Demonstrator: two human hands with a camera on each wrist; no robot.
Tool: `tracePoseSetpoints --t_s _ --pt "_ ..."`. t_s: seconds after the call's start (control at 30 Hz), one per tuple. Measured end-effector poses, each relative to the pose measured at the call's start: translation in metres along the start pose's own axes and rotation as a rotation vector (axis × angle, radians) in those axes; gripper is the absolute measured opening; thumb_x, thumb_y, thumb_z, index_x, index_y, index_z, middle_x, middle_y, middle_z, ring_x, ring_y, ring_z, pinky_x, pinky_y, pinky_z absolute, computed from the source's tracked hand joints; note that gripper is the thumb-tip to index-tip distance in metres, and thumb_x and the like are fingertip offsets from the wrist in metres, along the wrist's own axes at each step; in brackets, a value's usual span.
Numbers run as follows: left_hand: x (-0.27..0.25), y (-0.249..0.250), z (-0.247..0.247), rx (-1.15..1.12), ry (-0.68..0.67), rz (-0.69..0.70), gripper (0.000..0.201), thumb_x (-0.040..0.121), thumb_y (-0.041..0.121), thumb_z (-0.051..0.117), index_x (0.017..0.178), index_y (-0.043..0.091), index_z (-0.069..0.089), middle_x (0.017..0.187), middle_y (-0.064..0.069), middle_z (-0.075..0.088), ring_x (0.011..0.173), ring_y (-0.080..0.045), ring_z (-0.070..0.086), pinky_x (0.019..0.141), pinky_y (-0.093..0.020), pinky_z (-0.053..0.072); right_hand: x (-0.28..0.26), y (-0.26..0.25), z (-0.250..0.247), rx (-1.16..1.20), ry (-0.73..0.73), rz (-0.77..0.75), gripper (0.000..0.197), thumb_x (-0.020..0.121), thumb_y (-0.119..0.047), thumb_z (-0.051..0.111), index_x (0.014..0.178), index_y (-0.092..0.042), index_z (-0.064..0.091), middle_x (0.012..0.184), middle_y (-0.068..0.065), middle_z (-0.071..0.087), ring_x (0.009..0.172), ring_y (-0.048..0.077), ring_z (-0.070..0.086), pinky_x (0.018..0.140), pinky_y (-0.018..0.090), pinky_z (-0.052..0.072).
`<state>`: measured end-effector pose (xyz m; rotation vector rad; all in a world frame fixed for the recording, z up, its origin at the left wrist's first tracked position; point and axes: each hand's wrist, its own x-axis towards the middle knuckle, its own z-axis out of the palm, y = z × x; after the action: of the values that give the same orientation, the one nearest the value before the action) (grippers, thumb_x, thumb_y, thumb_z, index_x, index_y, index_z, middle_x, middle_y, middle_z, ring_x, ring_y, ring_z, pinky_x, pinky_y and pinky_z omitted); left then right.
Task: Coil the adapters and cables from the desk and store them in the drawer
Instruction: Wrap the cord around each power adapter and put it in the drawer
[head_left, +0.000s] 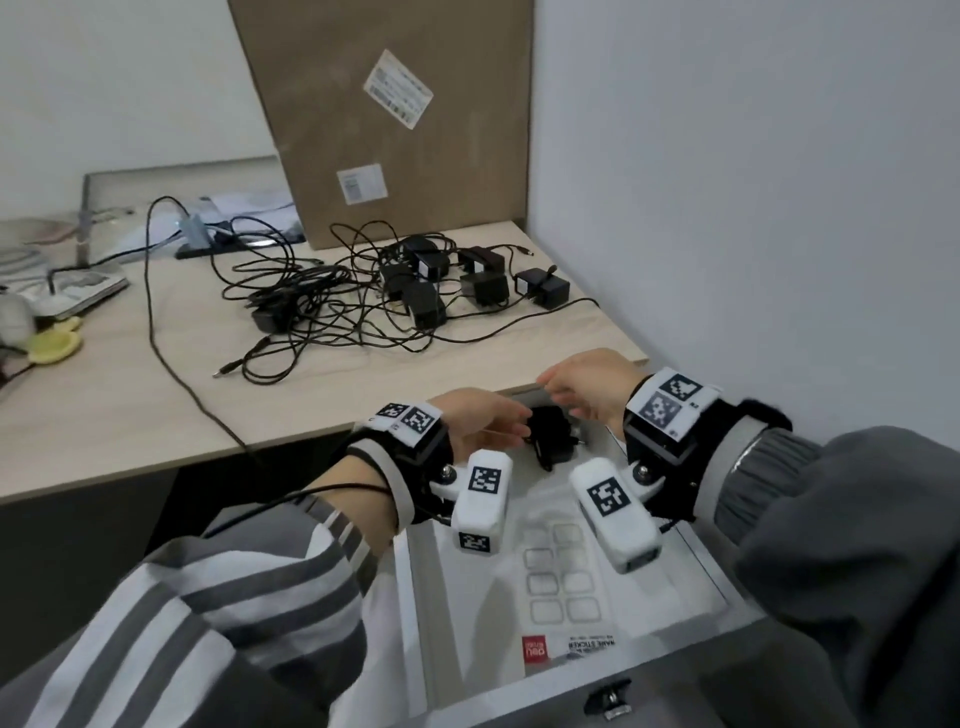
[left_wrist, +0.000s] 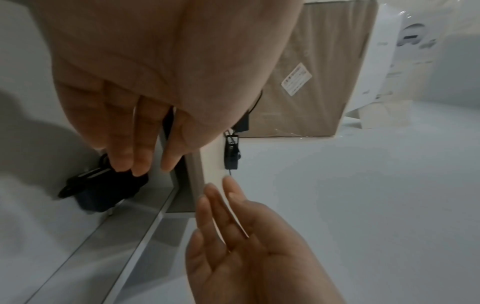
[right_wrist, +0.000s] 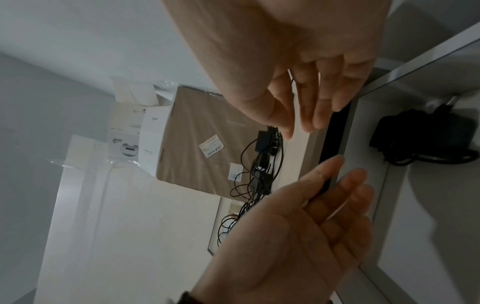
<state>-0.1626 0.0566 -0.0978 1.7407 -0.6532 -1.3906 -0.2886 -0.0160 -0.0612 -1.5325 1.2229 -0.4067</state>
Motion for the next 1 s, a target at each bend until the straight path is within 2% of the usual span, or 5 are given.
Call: tracePoseSetpoints --t_s 0.5,0.67,0.77,0.87,1.0 --pt "0.003 0.077 -0.096 0.294 0.453 0.412 0.022 0.09 0.007 0.055 0.102 0.018 0.07 0.095 0.001 0.067 0.078 -0.007 0.057 0.065 -0.015 0.046 0.092 -0.093 0.003 -0.243 0.073 -0.264 0.029 0.082 0.003 0.053 0.069 -0.017 0.068 0.086 0.002 0.067 0.086 0.019 0.059 0.086 0.036 0.052" --pt "0.03 0.104 -0.086 0.491 0.371 0.491 0.033 0.091 0.007 0.048 0.113 0.019 0.069 0.102 0.003 0.065 0.074 -0.006 0.057 0.063 -0.015 0.044 0.135 -0.112 -0.017 -0.4 0.277 -0.298 0.03 0.086 0.001 0.048 0.089 -0.016 0.072 0.103 0.003 0.069 0.097 0.021 0.06 0.079 0.023 0.043" --pt "0.058 0.122 -0.074 0.596 0.296 0.493 0.038 0.091 0.007 0.047 0.121 0.02 0.066 0.125 0.0 0.062 0.107 -0.015 0.06 0.088 -0.022 0.046 0.16 -0.111 -0.027 -0.6 0.144 -0.186 0.031 0.084 -0.01 0.063 0.115 -0.014 0.063 0.128 0.009 0.059 0.114 0.024 0.055 0.086 0.024 0.04" --pt "0.089 0.134 -0.061 0.846 0.225 0.437 0.048 0.092 0.017 0.05 0.139 0.026 0.049 0.149 -0.006 0.039 0.138 -0.026 0.032 0.113 -0.037 0.029 0.18 -0.104 -0.025 -0.843 -0.03 -0.153 0.07 0.085 -0.037 0.066 0.143 -0.012 0.037 0.146 0.01 0.042 0.132 0.025 0.042 0.105 0.028 0.032" --pt "0.119 0.13 -0.054 1.085 0.145 0.232 0.071 0.091 0.033 0.055 0.15 0.039 0.016 0.161 -0.003 0.005 0.147 -0.035 0.001 0.119 -0.049 0.009 0.197 -0.097 -0.014 -0.936 -0.045 -0.164 0.068 0.08 -0.043 0.069 0.134 -0.01 0.043 0.131 0.013 0.055 0.115 0.029 0.055 0.097 0.033 0.044"
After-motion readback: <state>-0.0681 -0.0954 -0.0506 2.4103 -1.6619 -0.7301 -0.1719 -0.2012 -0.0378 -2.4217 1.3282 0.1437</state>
